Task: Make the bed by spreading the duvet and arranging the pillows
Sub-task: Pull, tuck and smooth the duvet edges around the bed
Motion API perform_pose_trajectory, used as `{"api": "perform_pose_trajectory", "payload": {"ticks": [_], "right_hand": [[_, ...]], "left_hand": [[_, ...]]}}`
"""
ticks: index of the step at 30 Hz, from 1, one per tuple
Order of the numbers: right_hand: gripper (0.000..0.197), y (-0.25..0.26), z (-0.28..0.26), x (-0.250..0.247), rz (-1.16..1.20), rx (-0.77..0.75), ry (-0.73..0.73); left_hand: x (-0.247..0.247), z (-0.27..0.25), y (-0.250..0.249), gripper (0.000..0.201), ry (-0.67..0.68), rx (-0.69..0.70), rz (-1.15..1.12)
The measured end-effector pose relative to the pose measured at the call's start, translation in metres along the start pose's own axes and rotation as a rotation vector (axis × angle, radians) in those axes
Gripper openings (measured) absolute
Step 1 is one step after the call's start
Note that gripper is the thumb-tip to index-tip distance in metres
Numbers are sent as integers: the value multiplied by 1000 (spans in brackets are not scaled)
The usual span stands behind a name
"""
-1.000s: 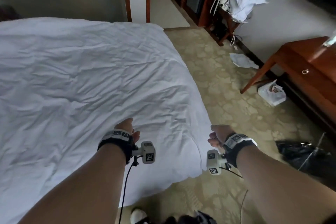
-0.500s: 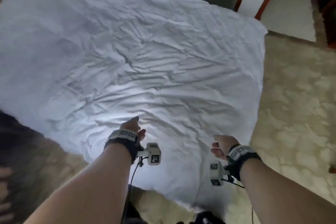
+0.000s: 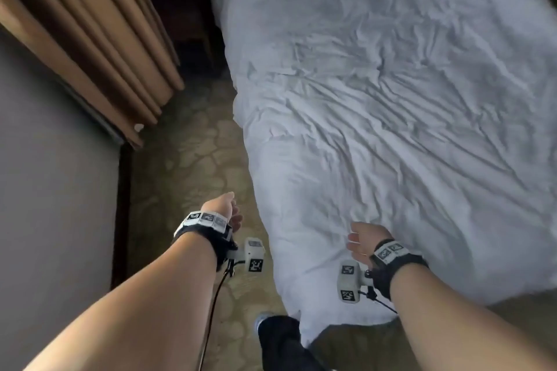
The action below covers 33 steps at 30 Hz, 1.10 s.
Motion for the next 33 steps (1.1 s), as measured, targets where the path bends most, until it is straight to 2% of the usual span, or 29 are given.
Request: {"api": "perform_pose_trajectory", "payload": {"ticks": [3, 6, 9, 11, 13, 15, 17, 19, 21, 22, 24, 25, 26, 28, 33], "right_hand": [[27, -36, 3, -5, -160, -56, -32], [36, -76, 10, -19, -283, -31, -61], [44, -106, 27, -29, -392, 2, -80], [60, -113, 51, -38, -560, -4, -118], [68, -103, 75, -42, -885, -160, -196], [68, -81, 90, -34, -1199, -487, -287], [82, -72, 103, -16, -1486, -822, -260], [97, -75, 124, -6, -1681, -966, -162], [108, -80, 146, -8, -1783, -956, -93], [112, -82, 153, -9, -1815, -954, -66], [118, -86, 159, -9, -1876, -965, -33], [120, -88, 158, -9, -1893, -972, -28], [122, -90, 157, -8, -1909, -970, -21], [124, -92, 149, -9, -1944, -948, 13], [123, -103, 110, -7, -1955, -1026, 57]], "left_hand": [[-22, -11, 69, 24, 16, -64, -69], [-32, -24, 142, 19, 7, -146, -103], [-31, -25, 206, 22, -27, -211, -144], [-19, -19, 247, 26, -58, -249, -145], [1, -7, 288, 31, -81, -297, -138], [35, 4, 325, 39, -50, -325, -100], [77, 16, 351, 64, 29, -278, -15], [121, 26, 362, 101, 76, -145, 49], [156, 34, 358, 113, 79, 16, 148], [163, 38, 355, 106, 37, 62, 227], [157, 36, 339, 68, -66, 111, 474], [150, 35, 331, 51, -70, 141, 619], [143, 29, 322, 45, -39, 178, 738], [132, 12, 314, 48, 33, 221, 876], [116, -47, 332, 57, 78, 218, 895]]}}
Point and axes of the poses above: each hand's wrist, its own z-axis towards the middle knuckle, its own x-axis out of the palm, y = z × x, the point moved 7 cm from there along z, towards the middle knuckle, and after that the axes turned 4 degrees about x, right-handed, at the moved point
